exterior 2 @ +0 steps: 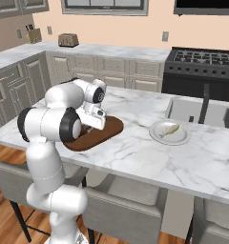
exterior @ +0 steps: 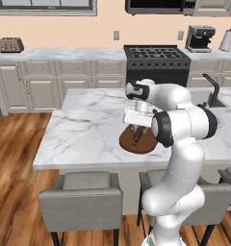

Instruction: Pick up the knife from the drawer and place it on the cutting board. Then place the meat from the plate to the cutting board.

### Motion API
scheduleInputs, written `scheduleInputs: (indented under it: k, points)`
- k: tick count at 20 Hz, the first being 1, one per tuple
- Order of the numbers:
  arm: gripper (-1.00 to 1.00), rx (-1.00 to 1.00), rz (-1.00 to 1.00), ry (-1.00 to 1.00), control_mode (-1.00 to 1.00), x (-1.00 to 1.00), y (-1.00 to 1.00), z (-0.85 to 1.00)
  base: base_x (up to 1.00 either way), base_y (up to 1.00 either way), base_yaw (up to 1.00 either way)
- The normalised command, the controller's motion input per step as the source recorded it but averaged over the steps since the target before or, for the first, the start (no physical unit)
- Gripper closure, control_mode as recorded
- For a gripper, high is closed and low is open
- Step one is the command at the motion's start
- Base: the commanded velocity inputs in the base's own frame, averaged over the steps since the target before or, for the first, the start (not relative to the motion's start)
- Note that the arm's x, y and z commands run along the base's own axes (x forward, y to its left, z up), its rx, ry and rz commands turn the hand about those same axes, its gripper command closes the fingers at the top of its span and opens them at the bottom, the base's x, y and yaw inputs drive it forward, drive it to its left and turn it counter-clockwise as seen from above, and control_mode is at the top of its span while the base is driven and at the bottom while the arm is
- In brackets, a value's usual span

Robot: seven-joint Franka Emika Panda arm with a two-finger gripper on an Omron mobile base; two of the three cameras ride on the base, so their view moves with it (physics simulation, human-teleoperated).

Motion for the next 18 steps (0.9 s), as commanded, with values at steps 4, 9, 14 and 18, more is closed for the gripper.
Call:
scheduleInputs:
  k: [4,9,14,18]
  points:
    - [-1.00,0.08,-0.03,-0.03,-1.00,0.00,-0.13,0.34,0.00,0.00,0.00]
    - [-1.00,0.18,-0.01,-0.03,-1.00,-0.16,-0.24,0.70,0.00,0.00,0.00]
    - [-1.00,0.09,0.00,0.03,-1.00,-0.02,-0.11,0.49,0.00,0.00,0.00]
    - [-1.00,0.03,0.00,0.11,-1.00,0.00,-0.38,0.87,0.00,0.00,0.00]
